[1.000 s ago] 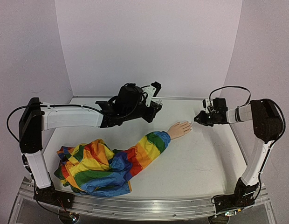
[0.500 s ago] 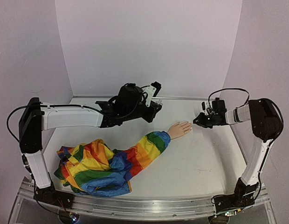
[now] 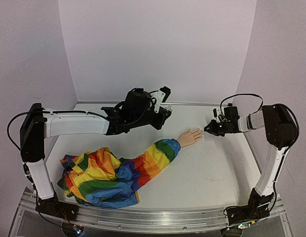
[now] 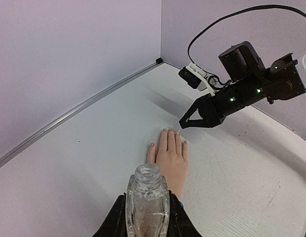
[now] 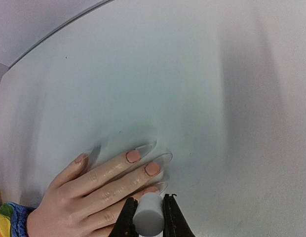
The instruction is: Paint the nails
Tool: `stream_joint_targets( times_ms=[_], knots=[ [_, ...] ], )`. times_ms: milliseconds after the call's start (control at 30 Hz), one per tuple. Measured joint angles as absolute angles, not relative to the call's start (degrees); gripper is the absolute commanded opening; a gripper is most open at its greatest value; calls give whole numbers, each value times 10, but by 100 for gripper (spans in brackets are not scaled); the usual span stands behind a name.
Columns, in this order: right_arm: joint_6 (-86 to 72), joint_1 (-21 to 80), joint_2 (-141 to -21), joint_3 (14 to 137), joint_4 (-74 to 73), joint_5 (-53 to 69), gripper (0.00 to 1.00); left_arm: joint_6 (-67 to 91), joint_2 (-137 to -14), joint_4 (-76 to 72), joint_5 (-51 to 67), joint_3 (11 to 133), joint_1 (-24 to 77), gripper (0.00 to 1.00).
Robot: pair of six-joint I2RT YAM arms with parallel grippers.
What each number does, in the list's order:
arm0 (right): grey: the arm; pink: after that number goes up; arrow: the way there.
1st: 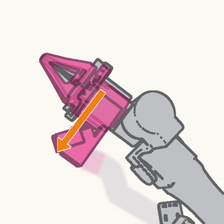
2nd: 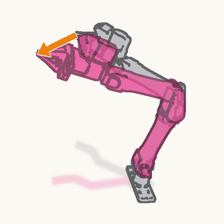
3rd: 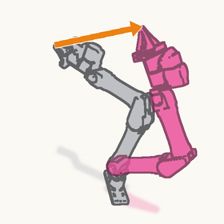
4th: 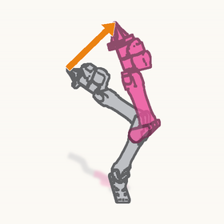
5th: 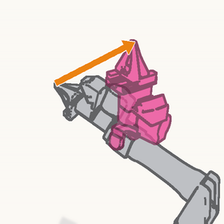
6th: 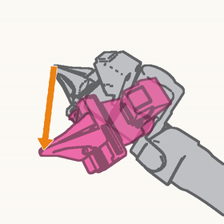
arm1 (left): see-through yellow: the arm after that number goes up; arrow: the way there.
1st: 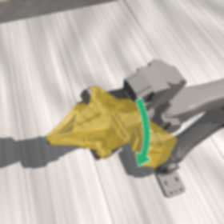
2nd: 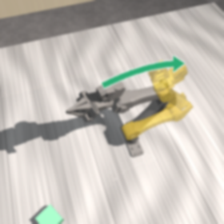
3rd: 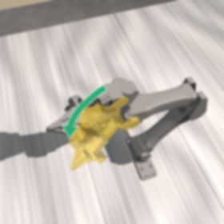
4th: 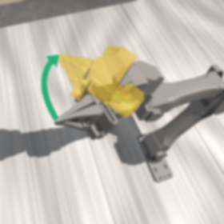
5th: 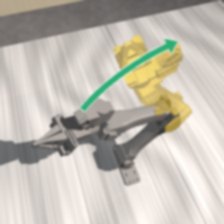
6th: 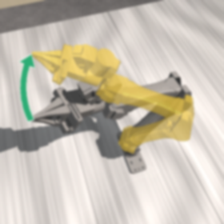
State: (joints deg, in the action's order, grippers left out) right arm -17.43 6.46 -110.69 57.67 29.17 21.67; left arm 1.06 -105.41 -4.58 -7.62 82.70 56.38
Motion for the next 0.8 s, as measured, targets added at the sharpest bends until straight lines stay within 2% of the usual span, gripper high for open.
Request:
stream_joint_targets(
  times_ms=[800],
  knots=[
    [-179,65,-1116,581,296,216,0,11,-1054,-46,-76,827,564,0]
  ],
)
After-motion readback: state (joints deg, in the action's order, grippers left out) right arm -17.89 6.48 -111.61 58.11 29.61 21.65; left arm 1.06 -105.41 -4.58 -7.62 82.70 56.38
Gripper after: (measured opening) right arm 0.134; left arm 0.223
